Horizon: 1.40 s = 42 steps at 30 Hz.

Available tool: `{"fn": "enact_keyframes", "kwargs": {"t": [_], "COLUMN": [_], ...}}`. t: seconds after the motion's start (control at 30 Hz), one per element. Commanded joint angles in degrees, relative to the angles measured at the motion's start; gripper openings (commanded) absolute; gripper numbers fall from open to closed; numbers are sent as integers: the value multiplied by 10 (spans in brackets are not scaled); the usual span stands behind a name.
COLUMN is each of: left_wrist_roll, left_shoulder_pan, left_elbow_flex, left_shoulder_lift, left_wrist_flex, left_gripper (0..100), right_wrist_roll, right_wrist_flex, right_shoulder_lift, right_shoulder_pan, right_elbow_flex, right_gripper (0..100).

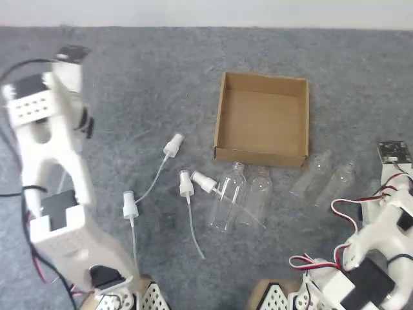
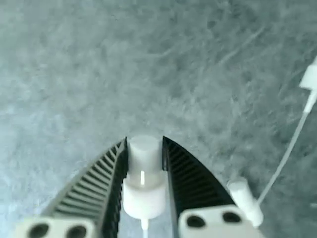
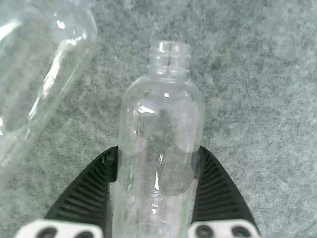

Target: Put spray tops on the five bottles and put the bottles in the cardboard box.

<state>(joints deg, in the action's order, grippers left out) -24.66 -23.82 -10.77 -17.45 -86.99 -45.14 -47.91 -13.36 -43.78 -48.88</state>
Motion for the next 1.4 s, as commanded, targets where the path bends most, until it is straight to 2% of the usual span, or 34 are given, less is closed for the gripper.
{"fn": "enact_keyframes", "kwargs": {"t": [0.0, 0.13, 0.33, 0.57, 0.67, 0.83, 0.93, 1.07, 1.2, 1.37], "left_wrist_roll": [26, 50, 50, 22, 7, -39, -52, -40, 3, 21], "left_shoulder_pan": [56, 93, 105, 88, 72, 35, 35, 70, 73, 62], "left_elbow_flex": [26, 31, 23, 24, 98, 319, 411, 477, 524, 583], "left_shoulder_lift": [9, -48, -81, -35, 43, 216, 291, 316, 316, 316], "left_wrist_flex": [85, 110, 109, 27, 26, 80, 88, 94, 164, 223], "left_gripper": [13, 36, 210, 160, 167, 167, 182, 205, 195, 195], "right_wrist_roll": [-8, -9, -9, -9, -9, -9, -9, -9, -9, -28], "right_wrist_flex": [0, 0, 2, 3, 3, 3, 3, 3, 3, 1], "right_shoulder_lift": [6, 6, 6, 6, 6, 7, 7, 7, 7, 7], "right_shoulder_pan": [-6, -7, -6, -6, -6, -6, -6, -6, -6, -7], "right_elbow_flex": [0, 0, 0, 0, 0, 0, 0, 0, -1, -1], "right_gripper": [49, 49, 49, 49, 49, 49, 49, 49, 49, 49]}}
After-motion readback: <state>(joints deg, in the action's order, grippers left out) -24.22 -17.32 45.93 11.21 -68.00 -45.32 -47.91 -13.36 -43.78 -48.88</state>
